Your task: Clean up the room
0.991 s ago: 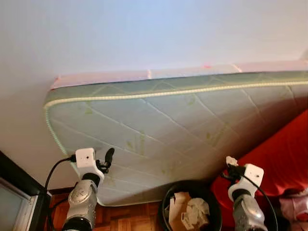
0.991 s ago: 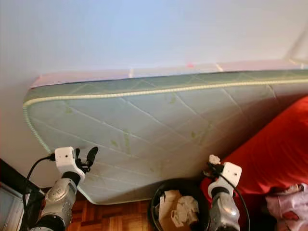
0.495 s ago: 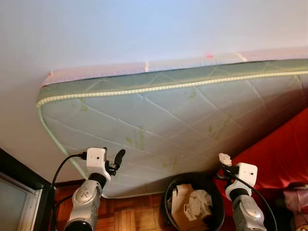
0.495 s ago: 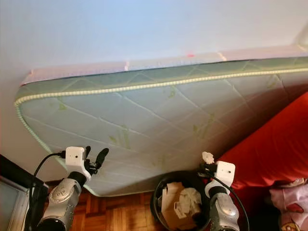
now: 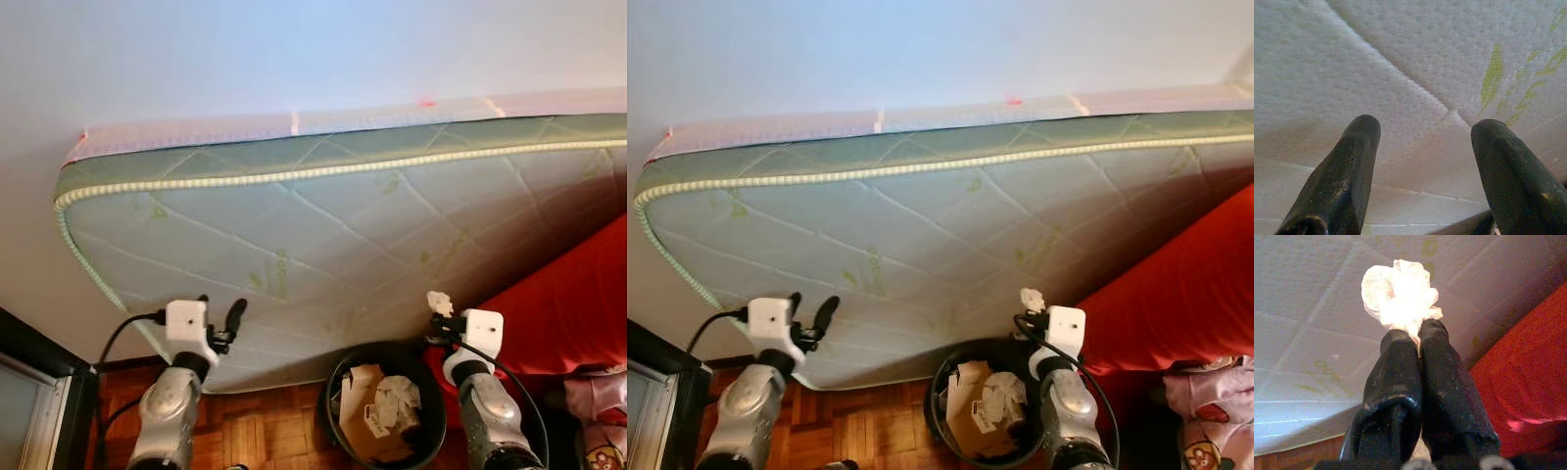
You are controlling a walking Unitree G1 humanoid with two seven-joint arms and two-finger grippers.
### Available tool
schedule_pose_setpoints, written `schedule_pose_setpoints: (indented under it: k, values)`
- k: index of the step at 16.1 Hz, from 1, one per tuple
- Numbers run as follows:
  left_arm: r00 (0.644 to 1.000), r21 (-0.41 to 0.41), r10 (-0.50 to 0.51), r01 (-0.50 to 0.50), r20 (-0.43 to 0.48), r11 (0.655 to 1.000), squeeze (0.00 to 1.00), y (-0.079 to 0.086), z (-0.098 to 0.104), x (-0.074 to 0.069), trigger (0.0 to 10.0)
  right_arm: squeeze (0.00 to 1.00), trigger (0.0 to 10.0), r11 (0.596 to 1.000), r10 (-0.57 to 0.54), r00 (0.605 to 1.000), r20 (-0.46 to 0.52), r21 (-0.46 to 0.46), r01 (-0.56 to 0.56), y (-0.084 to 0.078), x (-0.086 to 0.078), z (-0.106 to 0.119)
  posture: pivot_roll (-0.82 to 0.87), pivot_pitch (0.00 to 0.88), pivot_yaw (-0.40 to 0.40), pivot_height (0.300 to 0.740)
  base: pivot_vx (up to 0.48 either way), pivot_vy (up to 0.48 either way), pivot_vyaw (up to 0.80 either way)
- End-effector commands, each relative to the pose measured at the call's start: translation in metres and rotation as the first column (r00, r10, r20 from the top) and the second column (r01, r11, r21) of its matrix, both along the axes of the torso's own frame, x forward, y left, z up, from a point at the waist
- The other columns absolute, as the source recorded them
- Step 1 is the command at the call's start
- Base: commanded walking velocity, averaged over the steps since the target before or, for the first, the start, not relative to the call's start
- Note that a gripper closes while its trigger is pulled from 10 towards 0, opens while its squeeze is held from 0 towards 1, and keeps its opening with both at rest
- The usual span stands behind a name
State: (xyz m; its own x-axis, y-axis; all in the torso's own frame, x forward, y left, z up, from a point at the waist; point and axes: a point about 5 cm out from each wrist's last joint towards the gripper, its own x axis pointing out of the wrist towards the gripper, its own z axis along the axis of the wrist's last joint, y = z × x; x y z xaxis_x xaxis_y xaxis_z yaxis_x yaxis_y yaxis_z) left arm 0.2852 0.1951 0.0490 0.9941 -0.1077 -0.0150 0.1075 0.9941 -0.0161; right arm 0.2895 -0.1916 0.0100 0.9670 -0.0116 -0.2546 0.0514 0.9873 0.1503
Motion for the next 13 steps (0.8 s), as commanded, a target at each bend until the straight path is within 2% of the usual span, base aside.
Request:
schedule_pose_setpoints:
  k: [1, 6, 10, 13]
  values:
    - [0.999, -0.005, -0.007, 0.007, -0.033, 1.000, 0.00, 0.000, -0.008, -0.008, 10.0, 0.00, 10.0, 1.000, -0.019, 1.000, -0.022, 0.014, 0.019, -0.001, -0.005, -0.005, 0.08, 0.216, -0.062, 0.710, 0.000, 0.000, 0.00]
    - [0.999, -0.007, 0.006, -0.006, -0.053, 1.000, 0.00, 0.001, -0.013, -0.014, 10.0, 0.00, 10.0, 1.000, -0.018, 1.000, -0.020, 0.016, 0.018, 0.006, -0.013, -0.011, 0.08, 0.213, -0.050, 0.652, 0.000, 0.000, 0.00]
    - [0.998, -0.006, -0.015, 0.014, -0.063, 1.000, 0.00, -0.001, -0.014, -0.012, 10.0, 0.00, 10.0, 0.999, -0.043, 0.999, 0.007, 0.025, 0.043, 0.005, -0.014, -0.009, 0.07, 0.200, -0.031, 0.652, 0.000, 0.000, 0.00]
    - [0.998, -0.005, -0.027, 0.026, -0.055, 1.000, 0.00, -0.003, -0.011, -0.009, 10.0, 0.00, 10.0, 0.997, -0.076, 0.997, -0.016, 0.016, 0.076, 0.000, -0.017, -0.012, 0.08, 0.194, -0.026, 0.652, 0.000, 0.000, 0.00]
